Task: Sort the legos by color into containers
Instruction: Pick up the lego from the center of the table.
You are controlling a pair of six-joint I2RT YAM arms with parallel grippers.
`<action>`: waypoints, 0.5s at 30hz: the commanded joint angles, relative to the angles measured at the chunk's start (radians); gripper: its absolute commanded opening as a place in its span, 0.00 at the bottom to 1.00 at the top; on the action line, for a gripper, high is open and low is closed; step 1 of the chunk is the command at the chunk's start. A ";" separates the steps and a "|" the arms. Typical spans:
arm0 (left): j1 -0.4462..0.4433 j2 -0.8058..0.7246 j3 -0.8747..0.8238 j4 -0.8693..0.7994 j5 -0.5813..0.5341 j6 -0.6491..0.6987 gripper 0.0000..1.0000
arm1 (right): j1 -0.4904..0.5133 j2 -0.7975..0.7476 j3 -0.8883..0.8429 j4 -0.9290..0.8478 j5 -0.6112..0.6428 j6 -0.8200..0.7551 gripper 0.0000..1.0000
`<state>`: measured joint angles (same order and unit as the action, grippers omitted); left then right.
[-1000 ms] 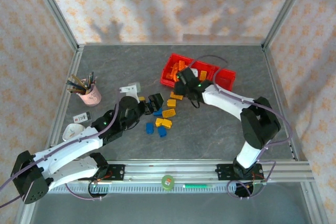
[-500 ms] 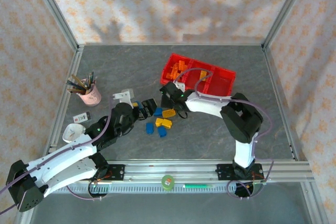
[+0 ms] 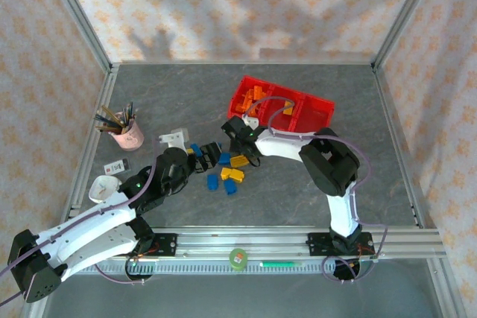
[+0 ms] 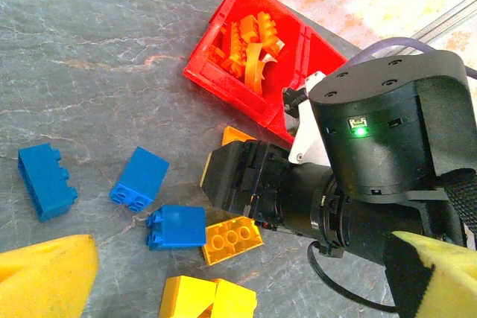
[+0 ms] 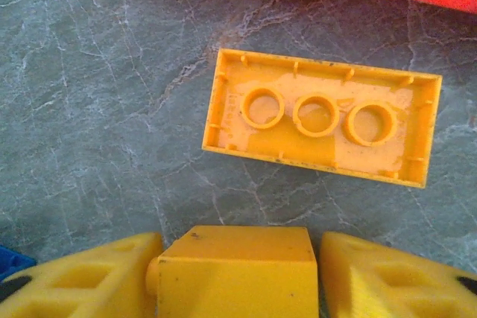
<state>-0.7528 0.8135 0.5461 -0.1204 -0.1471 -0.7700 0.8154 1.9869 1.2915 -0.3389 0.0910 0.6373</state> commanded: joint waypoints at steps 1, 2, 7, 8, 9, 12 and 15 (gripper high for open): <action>0.004 -0.010 -0.010 -0.002 -0.003 -0.004 0.99 | 0.004 -0.001 0.018 0.009 0.037 -0.011 0.50; 0.004 -0.010 -0.009 -0.002 0.001 -0.002 0.99 | 0.005 -0.008 0.014 0.011 0.039 -0.015 0.47; 0.005 -0.005 0.009 -0.007 0.015 0.009 0.99 | 0.004 -0.073 -0.007 0.026 0.029 -0.057 0.38; 0.004 -0.005 0.014 -0.007 0.019 0.013 0.99 | 0.003 -0.093 -0.011 0.018 0.039 -0.061 0.37; 0.004 -0.005 0.018 -0.005 0.023 0.016 0.99 | 0.001 -0.117 -0.015 0.013 0.049 -0.066 0.37; 0.004 0.002 0.033 0.004 0.038 0.029 0.99 | -0.012 -0.189 -0.030 0.008 0.057 -0.076 0.36; 0.005 0.027 0.058 0.016 0.050 0.048 0.99 | -0.046 -0.250 -0.038 -0.004 0.047 -0.094 0.36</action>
<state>-0.7528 0.8242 0.5549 -0.1196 -0.1192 -0.7544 0.8024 1.8194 1.2667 -0.3264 0.1020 0.5735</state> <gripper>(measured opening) 0.992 0.411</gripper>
